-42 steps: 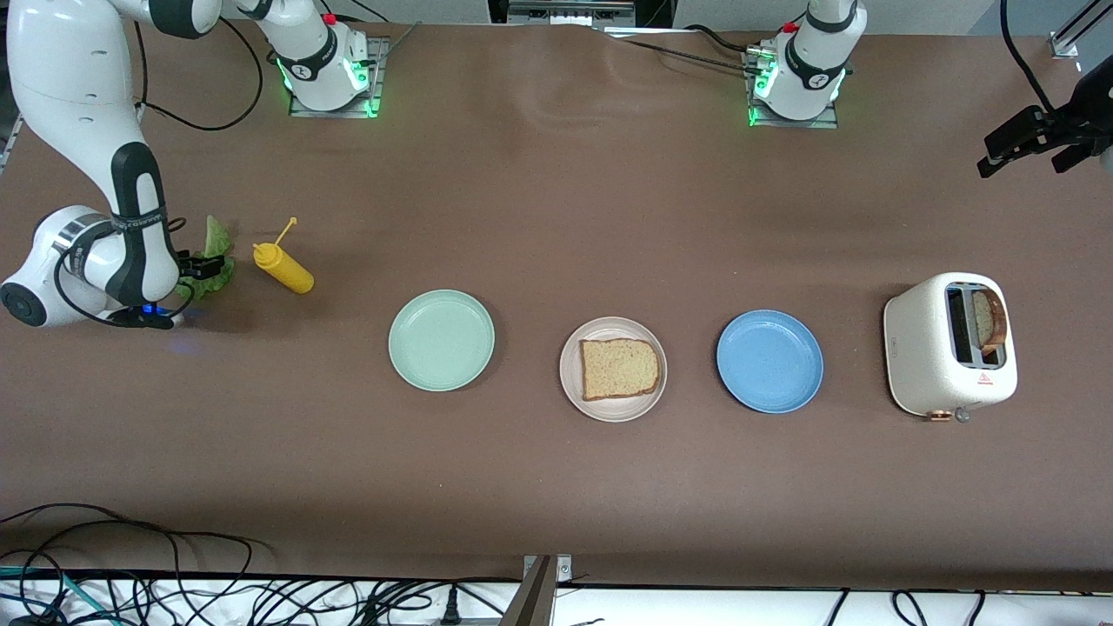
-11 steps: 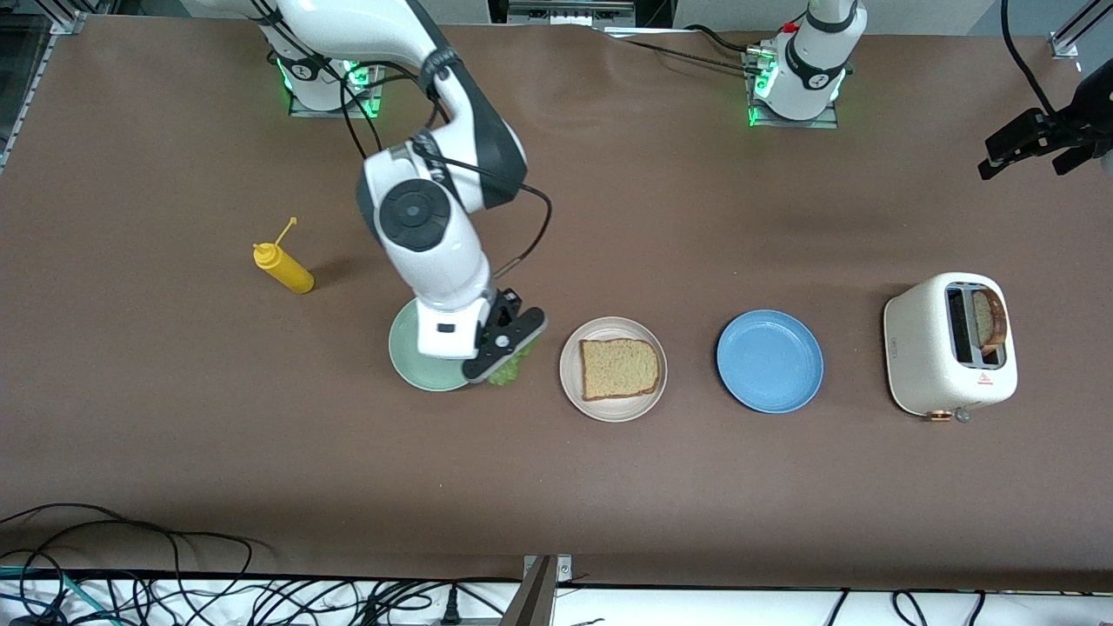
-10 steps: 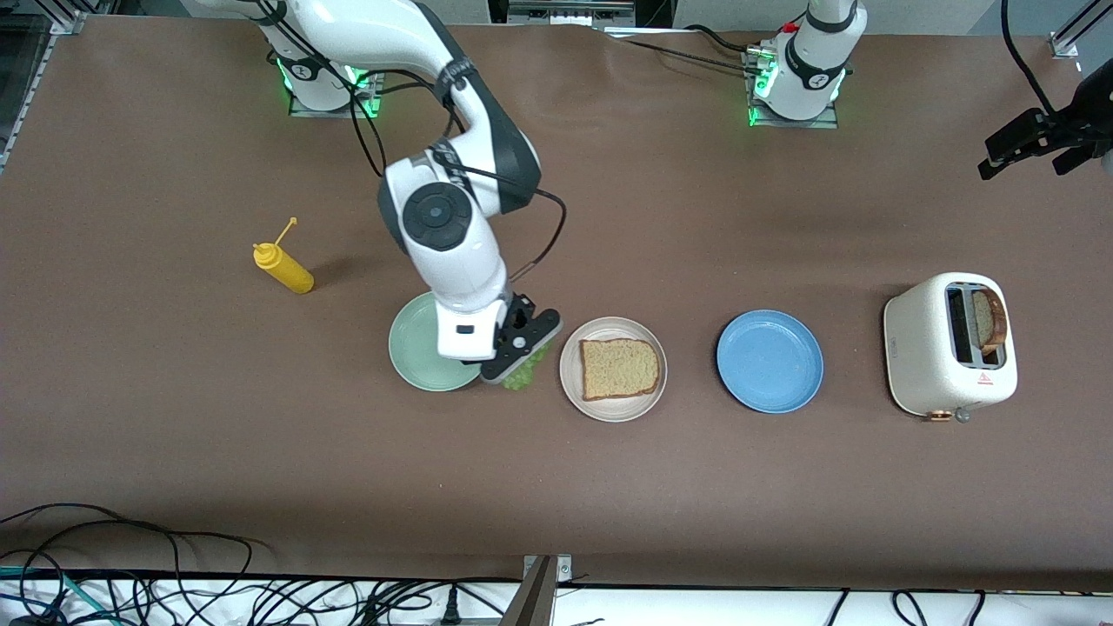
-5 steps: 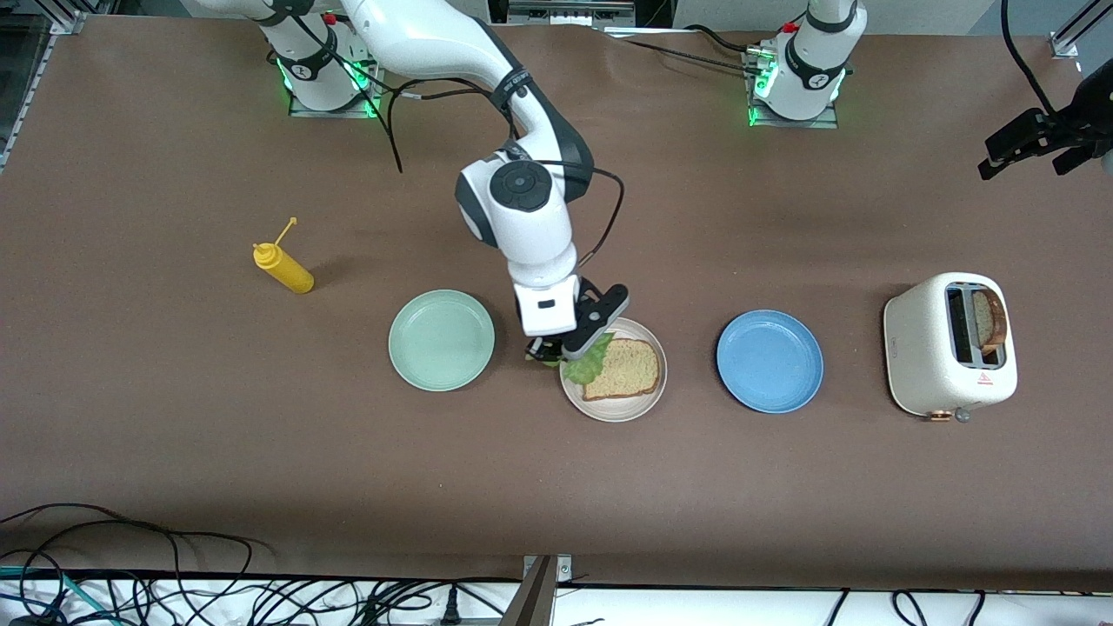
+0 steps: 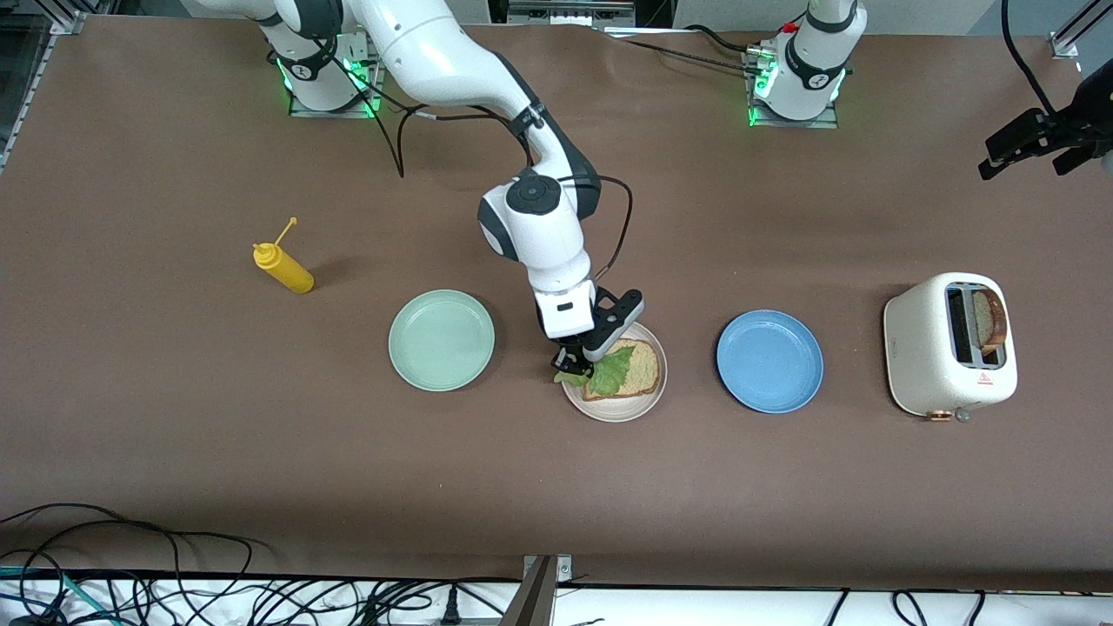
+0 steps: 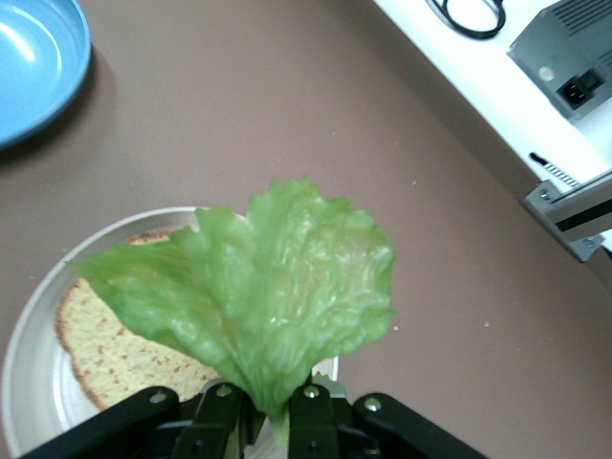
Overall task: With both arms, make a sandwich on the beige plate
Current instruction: 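Lower the lettuce onto the bread and open the right gripper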
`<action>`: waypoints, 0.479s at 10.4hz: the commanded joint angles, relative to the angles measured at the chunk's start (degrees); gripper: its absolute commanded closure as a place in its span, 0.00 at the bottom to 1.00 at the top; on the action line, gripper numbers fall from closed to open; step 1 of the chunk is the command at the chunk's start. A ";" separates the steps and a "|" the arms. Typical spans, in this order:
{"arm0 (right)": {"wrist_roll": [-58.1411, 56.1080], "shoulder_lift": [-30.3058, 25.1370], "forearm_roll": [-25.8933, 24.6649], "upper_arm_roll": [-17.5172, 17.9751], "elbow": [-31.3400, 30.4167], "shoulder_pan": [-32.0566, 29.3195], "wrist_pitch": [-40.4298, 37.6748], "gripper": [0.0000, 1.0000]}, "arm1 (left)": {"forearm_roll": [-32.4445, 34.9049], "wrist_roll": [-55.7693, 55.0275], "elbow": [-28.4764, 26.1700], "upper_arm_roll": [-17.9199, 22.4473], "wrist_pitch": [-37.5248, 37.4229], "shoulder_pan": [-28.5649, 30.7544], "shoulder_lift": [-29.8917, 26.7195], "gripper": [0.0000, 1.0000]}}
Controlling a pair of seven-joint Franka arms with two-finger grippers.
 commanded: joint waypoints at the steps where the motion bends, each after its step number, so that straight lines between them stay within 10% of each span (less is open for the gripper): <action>1: 0.83 1.32 -1.00 -0.02 1.39 0.46 1.05 1.00 | 1.91 -0.22 1.57 -0.40 -1.24 0.18 0.56 0.00; 5: 5.85 2.20 -1.79 0.07 0.95 2.13 1.93 1.00 | 1.99 -0.22 1.57 -0.40 -1.24 0.09 0.56 0.00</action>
